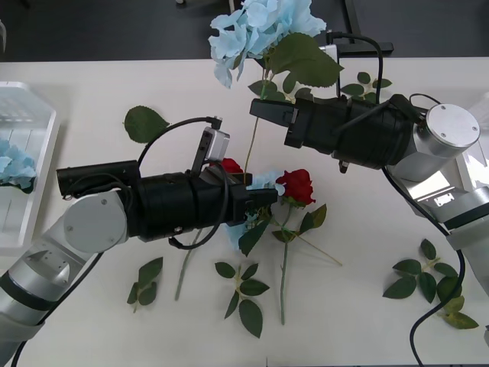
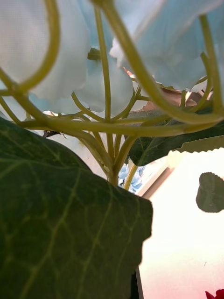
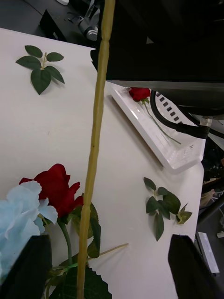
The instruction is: Place the red flowers into the right box and the blue flowers into the left box. If a person shows an open palm, hand one flower to the person first, then continue sorting.
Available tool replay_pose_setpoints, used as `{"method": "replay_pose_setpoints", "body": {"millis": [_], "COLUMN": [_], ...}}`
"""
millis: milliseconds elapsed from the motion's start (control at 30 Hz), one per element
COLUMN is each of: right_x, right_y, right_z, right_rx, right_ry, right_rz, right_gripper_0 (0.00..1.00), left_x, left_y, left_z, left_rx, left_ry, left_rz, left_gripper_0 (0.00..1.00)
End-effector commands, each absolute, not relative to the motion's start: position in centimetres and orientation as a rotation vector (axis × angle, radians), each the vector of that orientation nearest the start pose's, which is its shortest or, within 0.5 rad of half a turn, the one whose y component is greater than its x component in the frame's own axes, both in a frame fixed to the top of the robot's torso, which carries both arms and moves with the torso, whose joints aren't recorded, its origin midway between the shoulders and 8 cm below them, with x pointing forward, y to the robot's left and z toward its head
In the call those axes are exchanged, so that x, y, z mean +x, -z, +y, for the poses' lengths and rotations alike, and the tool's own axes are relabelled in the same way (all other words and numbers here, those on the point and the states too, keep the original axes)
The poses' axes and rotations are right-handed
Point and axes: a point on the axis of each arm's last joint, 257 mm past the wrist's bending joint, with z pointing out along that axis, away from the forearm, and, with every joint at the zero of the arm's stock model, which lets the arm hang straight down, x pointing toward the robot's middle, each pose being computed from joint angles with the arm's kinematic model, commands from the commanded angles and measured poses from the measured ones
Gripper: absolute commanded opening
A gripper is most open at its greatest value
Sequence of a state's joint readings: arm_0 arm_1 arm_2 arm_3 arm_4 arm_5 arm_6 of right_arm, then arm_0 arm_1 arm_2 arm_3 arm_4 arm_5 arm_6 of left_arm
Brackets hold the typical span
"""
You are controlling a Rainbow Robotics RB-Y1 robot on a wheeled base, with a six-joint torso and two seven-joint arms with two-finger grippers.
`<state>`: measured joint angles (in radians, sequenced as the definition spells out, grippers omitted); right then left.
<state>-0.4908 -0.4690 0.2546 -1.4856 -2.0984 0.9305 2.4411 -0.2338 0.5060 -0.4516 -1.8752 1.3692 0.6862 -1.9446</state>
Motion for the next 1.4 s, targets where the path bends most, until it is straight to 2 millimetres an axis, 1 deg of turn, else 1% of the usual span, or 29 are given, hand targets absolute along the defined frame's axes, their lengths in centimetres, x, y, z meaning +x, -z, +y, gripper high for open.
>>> {"method": "replay_pose_setpoints", "body": {"millis": [33, 633, 667, 700, 733, 767, 800, 833, 867, 900, 933, 1267, 1333, 1400], "right_x": [46.0, 45.9, 45.9, 46.0, 46.1, 46.2, 46.3, 46.4, 46.5, 46.5, 46.6, 46.7, 46.8, 46.8], "right_y": [3.2, 3.5, 3.6, 3.5, 3.6, 3.7, 3.7, 3.8, 3.8, 3.9, 3.9, 5.0, 5.6, 6.7], "right_z": [2.1, 1.9, 1.9, 1.9, 1.8, 1.7, 1.6, 1.5, 1.4, 1.3, 1.1, 0.1, -0.5, -1.4], "right_rx": [-0.7, -0.692, -0.691, -0.689, -0.686, -0.682, -0.68, -0.678, -0.679, -0.677, -0.677, -0.688, -0.689, -0.695], "right_ry": [-1.445, -1.448, -1.445, -1.445, -1.441, -1.438, -1.433, -1.424, -1.419, -1.415, -1.409, -1.379, -1.365, -1.341], "right_rz": [1.436, 1.442, 1.442, 1.441, 1.444, 1.444, 1.446, 1.447, 1.446, 1.446, 1.446, 1.464, 1.48, 1.506], "right_gripper_0": [0.0, 0.01, 0.11, 0.24, 0.49, 0.67, 0.77, 0.9, 0.96, 0.99, 1.0, 1.0, 1.0, 1.0], "left_x": [41.9, 42.1, 42.1, 42.1, 42.2, 42.2, 42.3, 42.4, 42.4, 42.6, 42.7, 43.3, 43.4, 43.6], "left_y": [15.6, 15.5, 15.4, 15.4, 15.4, 15.3, 15.3, 15.2, 15.1, 15.0, 14.9, 14.4, 14.3, 14.1], "left_z": [-4.6, -4.4, -4.5, -4.4, -4.5, -4.5, -4.4, -4.4, -4.4, -4.3, -4.2, -3.7, -3.5, -3.2], "left_rx": [0.729, 0.722, 0.72, 0.72, 0.716, 0.716, 0.713, 0.708, 0.706, 0.702, 0.697, 0.678, 0.67, 0.665], "left_ry": [1.038, 1.032, 1.034, 1.032, 1.033, 1.031, 1.03, 1.029, 1.029, 1.025, 1.024, 1.012, 1.015, 1.012], "left_rz": [1.753, 1.747, 1.745, 1.744, 1.742, 1.74, 1.74, 1.736, 1.734, 1.73, 1.727, 1.712, 1.712, 1.709], "left_gripper_0": [0.0, 0.0, 0.0, 0.0, 0.0, 0.0, 0.0, 0.0, 0.0, 0.0, 0.0, 0.0, 0.0, 0.0]}}
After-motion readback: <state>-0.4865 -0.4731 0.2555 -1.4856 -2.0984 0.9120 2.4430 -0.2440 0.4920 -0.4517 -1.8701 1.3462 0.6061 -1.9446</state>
